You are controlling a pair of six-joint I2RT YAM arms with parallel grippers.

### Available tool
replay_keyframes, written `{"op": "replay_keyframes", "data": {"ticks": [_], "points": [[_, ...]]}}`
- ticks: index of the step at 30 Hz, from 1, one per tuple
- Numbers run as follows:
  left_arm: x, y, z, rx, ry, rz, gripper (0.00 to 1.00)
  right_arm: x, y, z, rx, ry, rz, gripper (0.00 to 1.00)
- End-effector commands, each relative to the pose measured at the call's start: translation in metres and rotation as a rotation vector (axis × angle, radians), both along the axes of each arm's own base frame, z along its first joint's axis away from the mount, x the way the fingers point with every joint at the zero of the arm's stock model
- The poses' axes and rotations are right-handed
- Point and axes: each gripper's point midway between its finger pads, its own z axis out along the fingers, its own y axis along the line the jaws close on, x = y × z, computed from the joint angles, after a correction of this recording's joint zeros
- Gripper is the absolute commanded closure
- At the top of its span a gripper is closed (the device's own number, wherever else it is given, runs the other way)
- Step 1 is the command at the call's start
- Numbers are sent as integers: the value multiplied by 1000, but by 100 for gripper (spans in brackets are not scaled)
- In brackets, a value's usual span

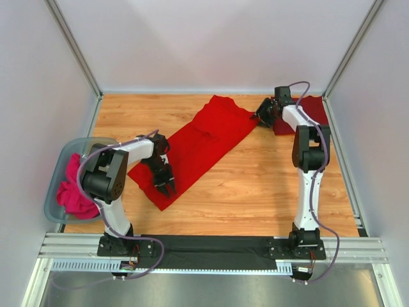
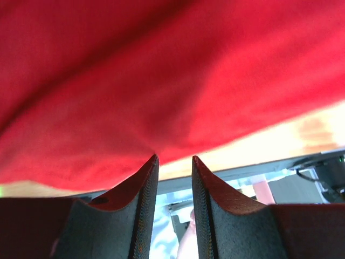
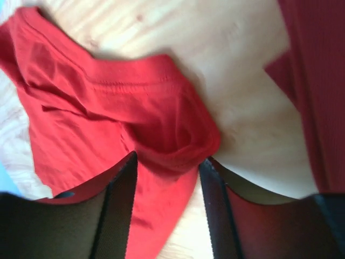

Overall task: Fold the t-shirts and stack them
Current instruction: Fold the tshirt

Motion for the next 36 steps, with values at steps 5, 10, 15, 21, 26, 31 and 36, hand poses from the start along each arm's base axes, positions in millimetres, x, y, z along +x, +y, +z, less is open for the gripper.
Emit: {"op": "replay_keyframes", "data": {"ticks": [5, 10, 15, 21, 26, 31, 36], "points": [[-1, -25, -10, -12, 77, 52, 61, 40, -7, -9, -5, -49, -32, 66], [-3, -80, 12, -108, 101, 29, 60, 68, -14, -14, -9, -84, -17, 75], [20, -117, 64, -180, 31, -32, 56, 97, -37, 4, -1, -184, -27, 66], [49, -81, 88, -26, -142, -124, 53, 81, -39, 45, -11, -183, -24, 46], [75, -9, 78, 134, -260, -166, 54, 1, -21, 54, -50, -22, -53, 40], [101, 58, 76, 218, -335, -97, 56, -106, 28, 92, -84, 54, -81, 39], [117, 102, 79, 239, -374, -16, 56, -217, 133, 77, -49, 192, 20, 41]]}}
